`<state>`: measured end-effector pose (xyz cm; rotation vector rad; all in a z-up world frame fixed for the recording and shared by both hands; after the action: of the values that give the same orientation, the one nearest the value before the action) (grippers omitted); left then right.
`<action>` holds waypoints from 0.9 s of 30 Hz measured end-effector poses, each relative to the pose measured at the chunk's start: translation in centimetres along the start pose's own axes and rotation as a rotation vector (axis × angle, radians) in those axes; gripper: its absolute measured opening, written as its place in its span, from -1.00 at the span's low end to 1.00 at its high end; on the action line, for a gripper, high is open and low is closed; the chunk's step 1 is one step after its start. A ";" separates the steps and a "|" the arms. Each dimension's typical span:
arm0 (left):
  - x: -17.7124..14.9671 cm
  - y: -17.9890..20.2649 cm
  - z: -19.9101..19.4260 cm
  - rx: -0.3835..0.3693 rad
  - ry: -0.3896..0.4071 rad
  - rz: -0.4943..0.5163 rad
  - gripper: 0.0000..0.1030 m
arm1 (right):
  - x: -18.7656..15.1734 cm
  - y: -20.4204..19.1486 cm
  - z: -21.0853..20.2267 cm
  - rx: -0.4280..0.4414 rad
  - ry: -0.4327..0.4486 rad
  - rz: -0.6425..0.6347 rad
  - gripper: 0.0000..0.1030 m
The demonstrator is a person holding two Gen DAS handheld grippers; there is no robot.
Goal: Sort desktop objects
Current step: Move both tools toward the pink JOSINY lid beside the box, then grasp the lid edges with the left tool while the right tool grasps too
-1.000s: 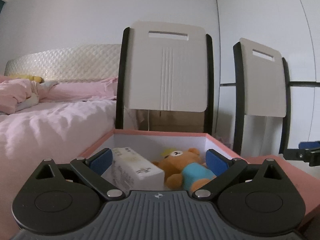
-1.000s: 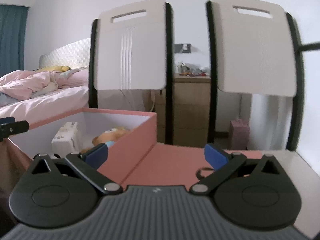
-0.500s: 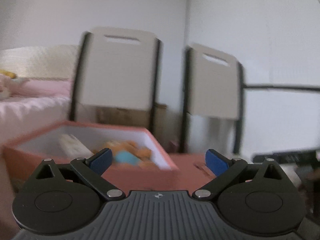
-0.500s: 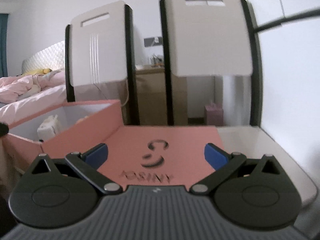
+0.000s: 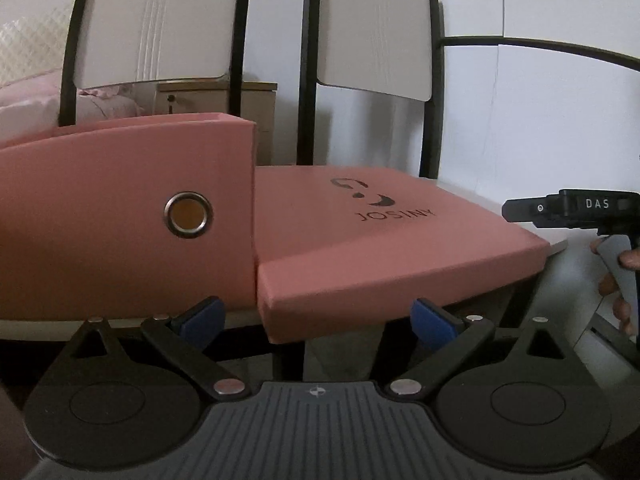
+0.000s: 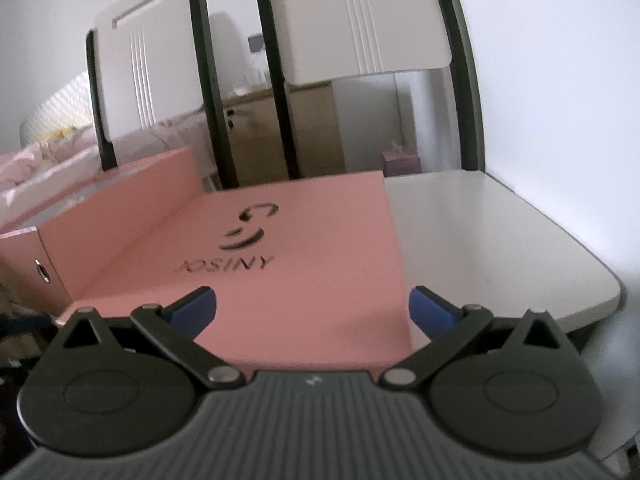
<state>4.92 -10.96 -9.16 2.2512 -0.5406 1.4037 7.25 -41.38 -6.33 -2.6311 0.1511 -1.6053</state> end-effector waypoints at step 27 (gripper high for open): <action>0.4 0.4 2.0 -0.034 -0.048 -0.004 0.95 | -0.7 0.2 2.3 -0.026 -0.029 0.009 1.00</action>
<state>6.31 -12.39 -9.54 2.2630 -0.5710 1.3321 9.00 -41.46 -8.02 -2.6675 0.1828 -1.5727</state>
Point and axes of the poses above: each gripper's, at about its wrist camera, not at the fingertips, and z roughly the way its jaws point, y to its right, x to its top, the point moved 1 cm from there along z, roughly the way its jaws point, and after that the axes turned 12 degrees about -x, right-handed, at the moved point
